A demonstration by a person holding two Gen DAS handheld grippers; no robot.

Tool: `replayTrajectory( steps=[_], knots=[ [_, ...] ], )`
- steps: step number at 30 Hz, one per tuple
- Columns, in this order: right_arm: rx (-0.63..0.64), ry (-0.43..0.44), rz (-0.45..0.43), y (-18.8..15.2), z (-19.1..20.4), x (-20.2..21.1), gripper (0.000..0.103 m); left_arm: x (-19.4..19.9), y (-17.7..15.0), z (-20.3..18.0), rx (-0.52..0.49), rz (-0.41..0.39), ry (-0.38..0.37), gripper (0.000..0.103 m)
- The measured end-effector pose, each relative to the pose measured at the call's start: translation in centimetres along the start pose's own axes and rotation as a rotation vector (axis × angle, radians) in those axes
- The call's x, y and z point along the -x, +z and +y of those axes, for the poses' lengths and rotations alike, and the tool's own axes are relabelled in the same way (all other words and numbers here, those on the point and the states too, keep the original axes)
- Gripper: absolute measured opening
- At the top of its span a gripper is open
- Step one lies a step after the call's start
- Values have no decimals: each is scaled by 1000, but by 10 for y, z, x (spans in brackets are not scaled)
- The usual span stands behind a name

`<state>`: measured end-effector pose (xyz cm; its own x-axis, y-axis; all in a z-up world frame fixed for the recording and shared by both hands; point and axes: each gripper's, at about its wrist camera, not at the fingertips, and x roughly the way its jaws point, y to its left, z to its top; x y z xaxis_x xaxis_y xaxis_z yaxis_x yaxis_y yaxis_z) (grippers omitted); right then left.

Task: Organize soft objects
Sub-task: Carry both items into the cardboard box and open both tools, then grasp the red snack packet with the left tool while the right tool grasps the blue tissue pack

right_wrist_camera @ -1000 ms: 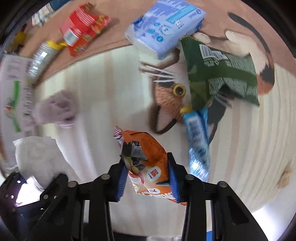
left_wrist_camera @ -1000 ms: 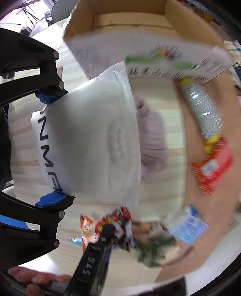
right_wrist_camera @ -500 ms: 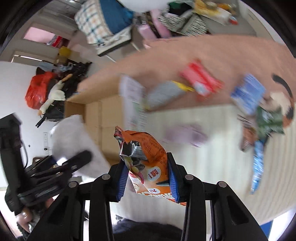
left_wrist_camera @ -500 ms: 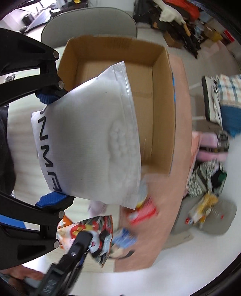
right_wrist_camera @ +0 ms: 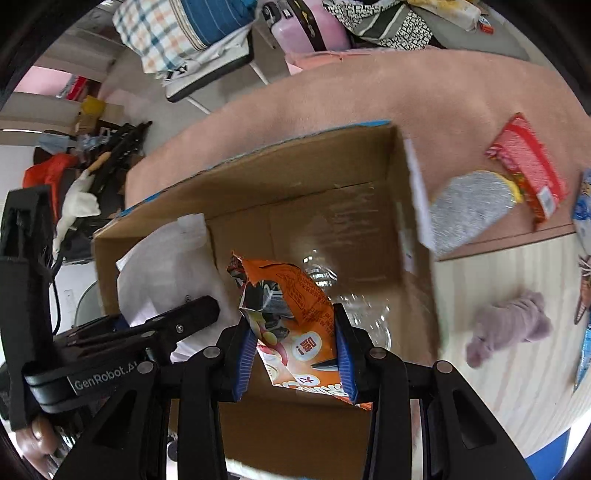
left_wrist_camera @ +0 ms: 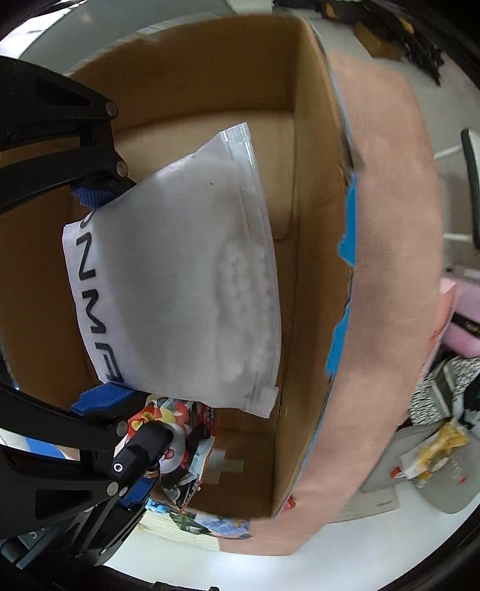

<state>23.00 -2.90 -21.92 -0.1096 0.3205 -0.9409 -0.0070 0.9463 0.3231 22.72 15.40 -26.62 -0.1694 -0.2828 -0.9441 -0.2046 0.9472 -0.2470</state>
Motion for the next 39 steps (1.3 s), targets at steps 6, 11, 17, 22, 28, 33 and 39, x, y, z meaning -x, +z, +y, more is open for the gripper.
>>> replayTrajectory(
  steps=[6,11,17,22,28,33,39],
  knots=[
    [-42,-36,-9,15,-5,-37,40,-29,17,-6,-63,47,7,76],
    [-56,-46,-37,23,-12,-53,44,-34,11,-14,-54,68,50,76],
    [-26,-63,-43,21,-4,-44,76,-6,-8,-19,-29,5,116,94],
    [23,-121,-70,7,0,-18,89,36,-35,-28,-36,-109,180,95],
    [126,-229,-108,-34,12,9,103,76,-91,-20,-18,-269,239,96],
    [160,-285,-178,-72,21,28,103,82,-125,-4,-17,-326,259,96],
    [183,-321,-261,-112,29,60,103,92,-153,-15,-38,-400,274,96]
  ],
)
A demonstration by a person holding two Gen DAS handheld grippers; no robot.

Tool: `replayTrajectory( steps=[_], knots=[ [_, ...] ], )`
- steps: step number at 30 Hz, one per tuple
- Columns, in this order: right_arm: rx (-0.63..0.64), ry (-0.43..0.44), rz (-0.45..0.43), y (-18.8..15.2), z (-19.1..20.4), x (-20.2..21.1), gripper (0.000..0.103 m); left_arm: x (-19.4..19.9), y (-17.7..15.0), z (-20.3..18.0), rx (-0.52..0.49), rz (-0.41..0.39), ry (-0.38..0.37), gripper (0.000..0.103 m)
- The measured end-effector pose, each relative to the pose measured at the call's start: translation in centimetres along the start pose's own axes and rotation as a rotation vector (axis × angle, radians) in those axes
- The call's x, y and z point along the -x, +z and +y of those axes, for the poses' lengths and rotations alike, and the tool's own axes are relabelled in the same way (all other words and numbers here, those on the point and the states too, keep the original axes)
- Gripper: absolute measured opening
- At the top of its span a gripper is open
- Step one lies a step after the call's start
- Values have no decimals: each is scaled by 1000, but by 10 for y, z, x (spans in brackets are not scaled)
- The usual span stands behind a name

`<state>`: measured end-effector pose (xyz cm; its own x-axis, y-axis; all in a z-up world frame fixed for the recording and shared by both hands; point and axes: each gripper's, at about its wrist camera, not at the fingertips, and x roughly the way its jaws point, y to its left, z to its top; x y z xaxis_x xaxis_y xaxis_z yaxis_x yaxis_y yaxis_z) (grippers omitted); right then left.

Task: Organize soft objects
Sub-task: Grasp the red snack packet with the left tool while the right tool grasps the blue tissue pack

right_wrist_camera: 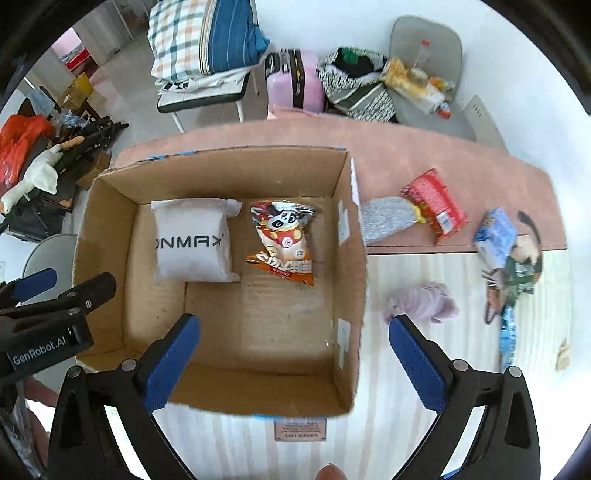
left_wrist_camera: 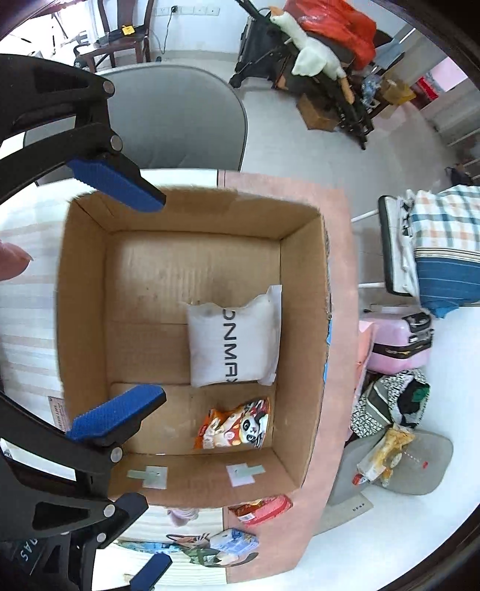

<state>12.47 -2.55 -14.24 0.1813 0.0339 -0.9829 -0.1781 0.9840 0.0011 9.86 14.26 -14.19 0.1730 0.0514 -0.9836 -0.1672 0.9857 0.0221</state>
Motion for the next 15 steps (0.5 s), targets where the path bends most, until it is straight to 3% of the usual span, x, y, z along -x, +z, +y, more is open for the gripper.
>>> replayTrajectory(
  steps=[15],
  knots=[
    [36,38,-117,-67,7,94,103,75,-55,3,-8,-100,-5,96]
  ],
)
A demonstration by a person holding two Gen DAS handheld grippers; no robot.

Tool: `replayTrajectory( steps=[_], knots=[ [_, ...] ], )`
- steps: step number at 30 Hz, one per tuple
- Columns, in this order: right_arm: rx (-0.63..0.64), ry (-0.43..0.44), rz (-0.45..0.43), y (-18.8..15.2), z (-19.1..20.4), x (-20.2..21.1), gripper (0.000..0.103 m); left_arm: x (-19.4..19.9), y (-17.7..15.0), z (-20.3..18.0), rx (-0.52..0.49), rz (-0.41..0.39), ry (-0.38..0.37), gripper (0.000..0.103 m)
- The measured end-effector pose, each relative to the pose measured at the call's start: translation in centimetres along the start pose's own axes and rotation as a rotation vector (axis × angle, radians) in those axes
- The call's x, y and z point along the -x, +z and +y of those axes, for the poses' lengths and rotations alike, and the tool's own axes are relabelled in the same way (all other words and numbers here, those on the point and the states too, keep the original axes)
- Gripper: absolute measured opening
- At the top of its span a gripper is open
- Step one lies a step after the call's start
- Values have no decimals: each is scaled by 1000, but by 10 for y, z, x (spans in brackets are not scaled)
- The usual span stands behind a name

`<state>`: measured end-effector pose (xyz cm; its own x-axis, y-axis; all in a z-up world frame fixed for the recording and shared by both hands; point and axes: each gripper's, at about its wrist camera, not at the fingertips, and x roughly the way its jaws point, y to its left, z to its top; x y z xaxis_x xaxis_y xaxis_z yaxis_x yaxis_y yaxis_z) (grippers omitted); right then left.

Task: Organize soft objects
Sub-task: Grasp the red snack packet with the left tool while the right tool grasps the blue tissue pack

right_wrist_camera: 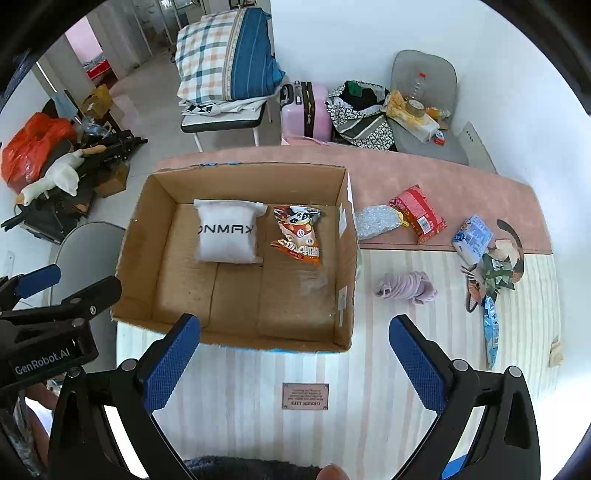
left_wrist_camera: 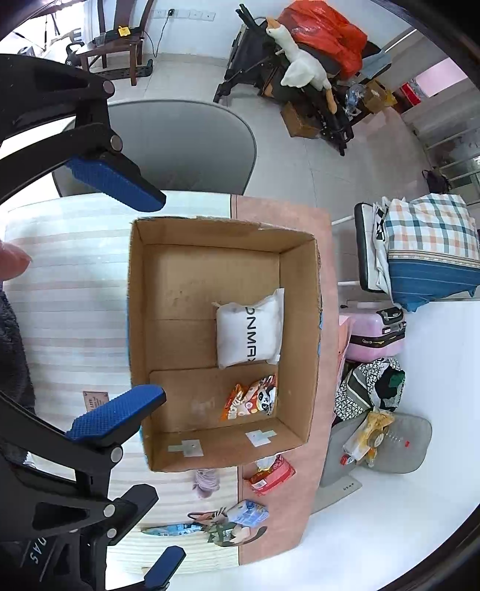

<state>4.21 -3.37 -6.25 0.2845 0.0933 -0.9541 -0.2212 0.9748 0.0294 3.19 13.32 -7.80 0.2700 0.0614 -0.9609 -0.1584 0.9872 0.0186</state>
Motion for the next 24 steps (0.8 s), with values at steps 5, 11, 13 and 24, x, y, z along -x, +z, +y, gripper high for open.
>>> replayTrajectory(
  steps=[5,11,13,24],
  knots=[
    [-16,57,-12,-6,-12,7,103,8,-2,-13,20,-51,13,103],
    [-42,96,-42,5,-59,8,103,1,24,-71,-28,-28,16,103],
    [-119,117,-18,16,-96,3,103,-3,38,-101,-49,-21,-14,103],
    [-591,53,162,85,-364,-118,103,-142,165,-303,-69,291,-161,103]
  ],
)
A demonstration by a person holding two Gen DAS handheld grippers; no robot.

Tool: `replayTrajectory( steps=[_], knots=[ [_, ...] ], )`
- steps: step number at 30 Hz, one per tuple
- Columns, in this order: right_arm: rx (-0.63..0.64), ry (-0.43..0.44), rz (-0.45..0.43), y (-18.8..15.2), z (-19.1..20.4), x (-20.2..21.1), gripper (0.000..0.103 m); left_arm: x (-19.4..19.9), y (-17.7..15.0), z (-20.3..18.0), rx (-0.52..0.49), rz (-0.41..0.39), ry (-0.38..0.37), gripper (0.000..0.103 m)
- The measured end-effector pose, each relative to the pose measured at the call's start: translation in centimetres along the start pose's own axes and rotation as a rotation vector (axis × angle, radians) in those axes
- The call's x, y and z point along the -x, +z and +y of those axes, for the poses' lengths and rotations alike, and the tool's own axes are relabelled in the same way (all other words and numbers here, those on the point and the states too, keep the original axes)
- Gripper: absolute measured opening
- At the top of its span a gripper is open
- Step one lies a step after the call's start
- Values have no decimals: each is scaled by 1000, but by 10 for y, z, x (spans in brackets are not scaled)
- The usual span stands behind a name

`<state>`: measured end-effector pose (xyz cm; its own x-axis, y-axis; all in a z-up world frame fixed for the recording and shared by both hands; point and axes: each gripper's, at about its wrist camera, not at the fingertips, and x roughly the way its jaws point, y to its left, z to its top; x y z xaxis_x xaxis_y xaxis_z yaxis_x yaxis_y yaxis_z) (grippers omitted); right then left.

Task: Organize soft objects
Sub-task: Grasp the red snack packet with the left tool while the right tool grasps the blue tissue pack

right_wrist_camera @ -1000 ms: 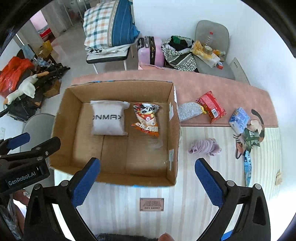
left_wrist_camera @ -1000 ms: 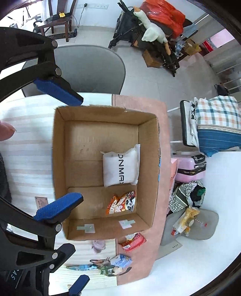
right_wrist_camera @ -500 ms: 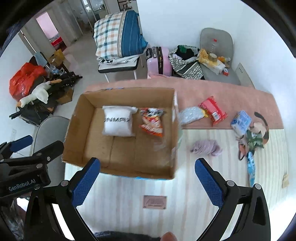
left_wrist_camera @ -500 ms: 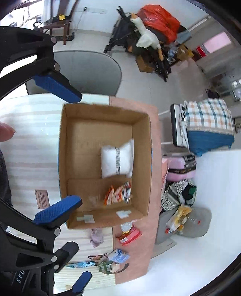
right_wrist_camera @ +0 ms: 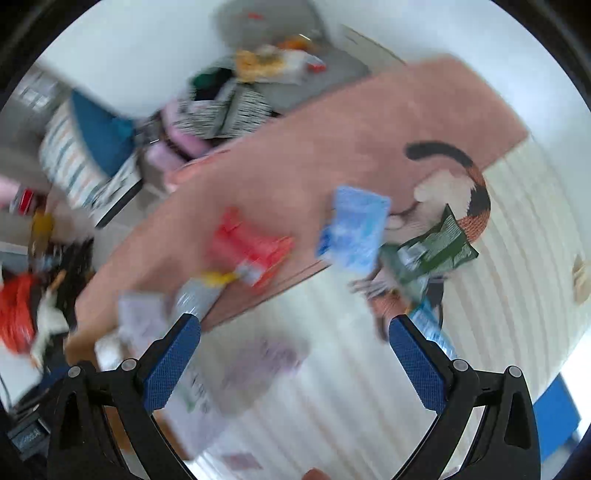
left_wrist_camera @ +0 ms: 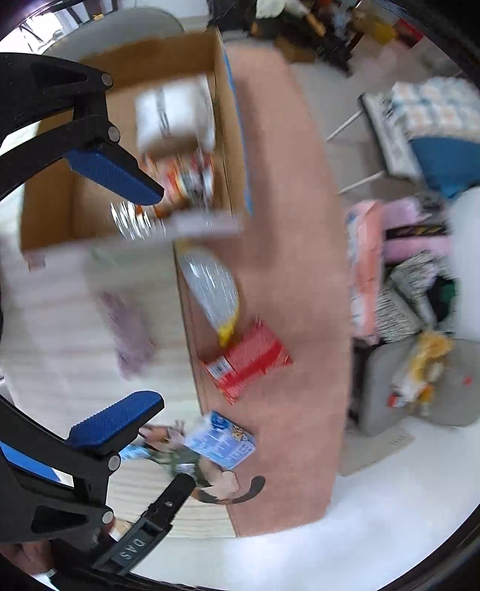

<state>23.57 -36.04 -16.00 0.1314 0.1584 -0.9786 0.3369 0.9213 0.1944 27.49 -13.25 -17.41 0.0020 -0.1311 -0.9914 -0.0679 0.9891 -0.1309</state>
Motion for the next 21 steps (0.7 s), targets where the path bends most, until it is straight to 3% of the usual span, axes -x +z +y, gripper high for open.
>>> replayTrajectory(
  steps=[3,7,15,16,17,21],
  knots=[
    [-82,18,95,43,-33,-46,103,-61,47,-29,45,136,-23,102],
    [-116,21,192,76,-52,-96,95,-120,83,-49,69,249,13,97],
    [-134,-9,286,102,-74,-152,93,-186,109,-65,117,384,77,96],
    [-138,-5,297,104,-75,-157,93,-190,109,-67,112,384,93,91],
    [-139,-7,308,105,-78,-164,93,-192,108,-69,103,393,110,76],
    [-98,-40,347,107,-73,-184,90,-180,101,-85,37,336,142,49]
  ],
)
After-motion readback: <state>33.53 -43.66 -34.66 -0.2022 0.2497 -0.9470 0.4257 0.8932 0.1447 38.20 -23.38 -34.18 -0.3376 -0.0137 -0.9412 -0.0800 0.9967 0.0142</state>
